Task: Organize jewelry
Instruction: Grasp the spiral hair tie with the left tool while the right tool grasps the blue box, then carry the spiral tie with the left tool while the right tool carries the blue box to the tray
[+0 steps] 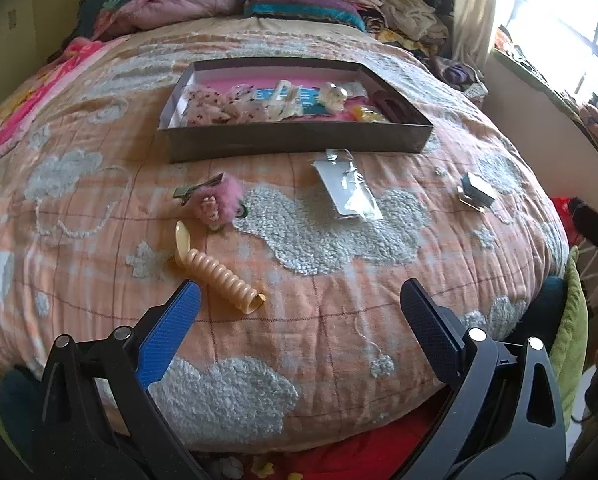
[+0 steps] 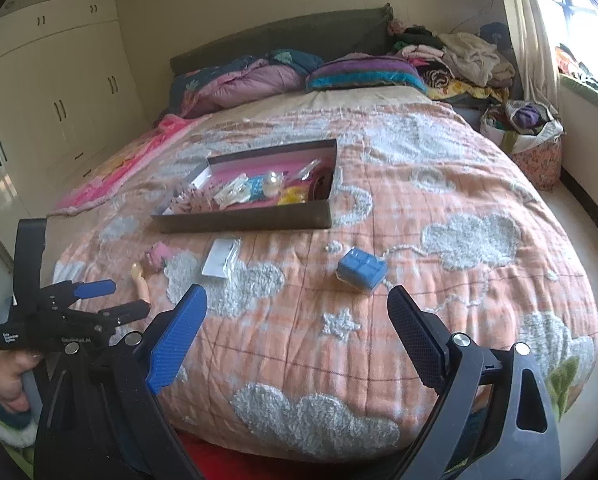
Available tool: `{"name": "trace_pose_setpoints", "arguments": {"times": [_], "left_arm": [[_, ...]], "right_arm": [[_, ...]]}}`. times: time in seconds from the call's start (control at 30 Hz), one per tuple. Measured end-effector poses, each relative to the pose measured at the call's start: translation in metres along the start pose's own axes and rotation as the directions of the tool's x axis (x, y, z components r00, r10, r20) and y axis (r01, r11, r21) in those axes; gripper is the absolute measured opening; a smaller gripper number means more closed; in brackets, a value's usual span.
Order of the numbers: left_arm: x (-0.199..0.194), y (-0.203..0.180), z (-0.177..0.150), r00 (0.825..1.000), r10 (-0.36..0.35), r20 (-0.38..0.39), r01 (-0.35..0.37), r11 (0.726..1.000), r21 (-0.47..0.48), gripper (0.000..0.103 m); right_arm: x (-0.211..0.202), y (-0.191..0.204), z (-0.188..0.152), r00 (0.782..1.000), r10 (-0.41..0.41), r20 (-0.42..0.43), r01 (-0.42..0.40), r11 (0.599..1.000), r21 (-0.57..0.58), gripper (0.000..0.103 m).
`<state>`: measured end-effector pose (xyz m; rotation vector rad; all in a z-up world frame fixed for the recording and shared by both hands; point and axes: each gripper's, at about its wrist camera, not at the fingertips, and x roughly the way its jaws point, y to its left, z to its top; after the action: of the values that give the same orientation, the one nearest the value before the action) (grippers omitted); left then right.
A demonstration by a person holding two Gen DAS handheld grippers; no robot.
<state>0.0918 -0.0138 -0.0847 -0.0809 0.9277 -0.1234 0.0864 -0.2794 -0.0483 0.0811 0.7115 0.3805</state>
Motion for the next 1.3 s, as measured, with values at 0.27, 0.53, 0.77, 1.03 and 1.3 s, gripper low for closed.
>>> {"name": "trace_pose_setpoints", "arguments": {"times": [0.27,0.53,0.77,1.03,1.3], "left_arm": [[0.013,0.006,-0.004,1.0,0.017,-0.022,-0.018,0.999,-0.027,0.094],[0.025,0.018,-0.004,0.999,0.039,-0.028,-0.04,0.997,-0.066,0.094],[0.025,0.039,-0.002,0.999,0.043,-0.015,-0.045,0.99,-0.137,0.094],[0.032,0.056,-0.005,0.999,-0.027,-0.018,0.023,0.979,-0.202,0.091],[0.043,0.04,-0.002,0.998,-0.062,-0.018,0.059,0.989,-0.138,0.026]], "right_arm": [[0.019,-0.016,-0.006,0.999,-0.013,-0.047,0.015,0.999,0.047,0.091],[0.044,-0.04,-0.006,0.994,-0.026,-0.107,0.04,0.99,0.135,0.091],[0.085,-0.049,0.004,0.986,-0.014,-0.168,0.049,0.977,0.205,0.091],[0.119,-0.047,0.016,0.982,-0.032,-0.186,0.077,0.969,0.236,0.088],[0.137,-0.052,0.011,0.981,-0.02,-0.19,0.074,0.958,0.276,0.046]]}}
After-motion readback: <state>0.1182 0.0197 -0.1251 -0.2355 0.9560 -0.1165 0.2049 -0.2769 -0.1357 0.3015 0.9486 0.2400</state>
